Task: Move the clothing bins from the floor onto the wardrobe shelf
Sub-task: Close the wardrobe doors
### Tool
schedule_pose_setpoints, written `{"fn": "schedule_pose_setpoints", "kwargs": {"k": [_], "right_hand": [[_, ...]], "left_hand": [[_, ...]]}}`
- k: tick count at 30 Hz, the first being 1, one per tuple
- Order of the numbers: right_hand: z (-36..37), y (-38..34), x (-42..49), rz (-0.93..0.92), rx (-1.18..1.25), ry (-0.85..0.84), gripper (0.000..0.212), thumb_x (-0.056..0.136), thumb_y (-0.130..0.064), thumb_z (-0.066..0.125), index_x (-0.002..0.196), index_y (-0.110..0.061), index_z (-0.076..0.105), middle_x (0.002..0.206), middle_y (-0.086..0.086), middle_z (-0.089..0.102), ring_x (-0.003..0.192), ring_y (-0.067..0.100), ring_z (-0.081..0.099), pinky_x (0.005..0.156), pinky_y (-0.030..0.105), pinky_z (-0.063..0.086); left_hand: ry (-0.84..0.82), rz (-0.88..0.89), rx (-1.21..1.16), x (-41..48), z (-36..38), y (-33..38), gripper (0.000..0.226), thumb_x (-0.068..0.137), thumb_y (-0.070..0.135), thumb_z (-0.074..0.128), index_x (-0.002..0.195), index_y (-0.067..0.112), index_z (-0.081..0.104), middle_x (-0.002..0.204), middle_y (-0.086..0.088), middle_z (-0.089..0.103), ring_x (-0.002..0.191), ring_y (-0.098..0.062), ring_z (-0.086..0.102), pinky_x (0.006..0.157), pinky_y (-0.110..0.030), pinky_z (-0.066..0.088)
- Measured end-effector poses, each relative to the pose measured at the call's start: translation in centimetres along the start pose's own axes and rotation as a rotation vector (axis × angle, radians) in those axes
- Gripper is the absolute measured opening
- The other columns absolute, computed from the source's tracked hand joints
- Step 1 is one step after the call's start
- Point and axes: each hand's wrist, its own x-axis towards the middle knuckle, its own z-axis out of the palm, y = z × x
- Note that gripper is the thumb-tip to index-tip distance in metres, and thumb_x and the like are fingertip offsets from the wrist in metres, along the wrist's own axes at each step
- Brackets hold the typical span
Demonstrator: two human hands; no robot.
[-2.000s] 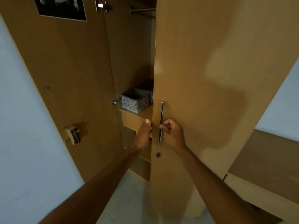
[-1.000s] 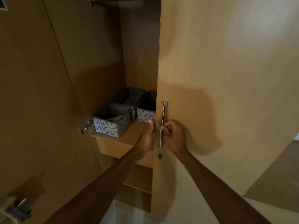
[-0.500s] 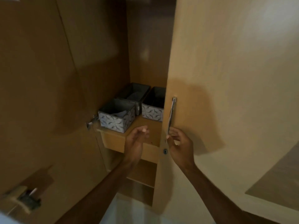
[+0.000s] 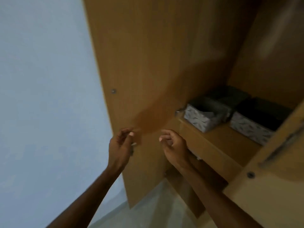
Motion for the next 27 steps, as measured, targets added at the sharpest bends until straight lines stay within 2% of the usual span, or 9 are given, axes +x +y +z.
{"fn": "schedule_pose_setpoints", "kwargs": {"k": [4,7,10,14,17,20,22,24,27], "right_hand": [[6.0,-4.3,1.3,-0.112,0.043,-0.104,0.028,0.091,-0.028,0.062,0.119,-0.026,0.063,0.098,-0.016,0.066,0.089,-0.001,0.063,0.077,0.019,0.053],[8.3,-7.0,1.5,-0.157,0.071,-0.112,0.027,0.091,-0.027,0.061,0.117,-0.027,0.063,0.098,-0.017,0.066,0.090,-0.002,0.063,0.072,0.010,0.049],[8.9,-8.2,1.3,-0.173,0.056,-0.096,0.027,0.092,-0.030,0.060,0.119,-0.028,0.062,0.104,-0.016,0.066,0.094,0.001,0.063,0.076,0.012,0.051],[7.9,-8.1,0.7,-0.155,0.031,-0.023,0.028,0.092,-0.031,0.059,0.120,-0.030,0.061,0.109,-0.016,0.066,0.097,0.002,0.062,0.076,0.013,0.052],[6.7,-7.8,0.0,-0.143,0.035,0.056,0.028,0.092,-0.029,0.060,0.120,-0.029,0.062,0.109,-0.014,0.068,0.098,0.002,0.063,0.080,0.020,0.055],[5.6,-8.0,-0.8,-0.112,0.043,0.107,0.031,0.088,-0.035,0.064,0.119,-0.032,0.061,0.108,-0.017,0.066,0.097,0.001,0.062,0.083,0.027,0.057],[4.8,-7.9,-1.7,-0.099,0.040,0.172,0.037,0.082,-0.042,0.070,0.117,-0.035,0.059,0.109,-0.018,0.065,0.098,0.002,0.062,0.081,0.027,0.057],[3.9,-7.6,-2.7,-0.094,-0.001,0.251,0.052,0.072,-0.052,0.075,0.119,-0.037,0.057,0.114,-0.017,0.063,0.102,0.004,0.060,0.081,0.029,0.057],[2.5,-7.1,-4.0,-0.124,-0.092,0.345,0.068,0.063,-0.064,0.075,0.121,-0.037,0.052,0.117,-0.017,0.063,0.104,0.006,0.060,0.082,0.034,0.058]], "left_hand": [[0.269,0.148,0.198,1.3,-6.2,2.5,0.028,0.092,0.032,0.056,0.118,0.022,0.060,0.113,0.008,0.066,0.099,-0.003,0.062,0.089,-0.036,0.051],[0.203,0.106,0.250,3.6,-7.6,3.9,0.043,0.096,0.036,0.053,0.136,0.024,0.047,0.137,0.004,0.054,0.121,-0.013,0.054,0.101,-0.036,0.044],[0.031,0.027,0.268,5.4,-7.0,4.7,0.050,0.100,0.042,0.043,0.145,0.023,0.038,0.149,0.003,0.043,0.132,-0.015,0.044,0.102,-0.029,0.036],[0.023,0.060,0.212,5.3,-5.8,4.5,0.035,0.103,0.028,0.037,0.135,0.021,0.048,0.134,0.003,0.055,0.113,-0.010,0.053,0.086,-0.018,0.041],[0.041,0.110,0.161,5.0,-5.8,3.8,0.034,0.095,0.031,0.036,0.116,0.019,0.060,0.116,0.001,0.066,0.103,-0.016,0.063,0.083,-0.022,0.052],[-0.049,0.172,0.045,4.3,-5.4,3.5,0.031,0.095,0.024,0.035,0.094,0.016,0.066,0.091,0.002,0.071,0.084,-0.014,0.067,0.066,-0.016,0.053],[-0.092,0.205,0.045,3.7,-4.4,3.1,0.026,0.099,0.015,0.041,0.092,0.017,0.067,0.088,0.004,0.070,0.082,-0.014,0.067,0.067,-0.018,0.054],[-0.130,0.180,0.079,3.2,-2.7,2.5,0.016,0.097,0.018,0.051,0.101,0.022,0.065,0.098,0.008,0.068,0.091,-0.011,0.065,0.074,-0.022,0.055],[-0.338,0.166,0.055,2.5,-0.1,2.4,0.018,0.098,0.024,0.051,0.106,0.019,0.066,0.101,0.003,0.069,0.096,-0.016,0.066,0.084,-0.032,0.057]]}}
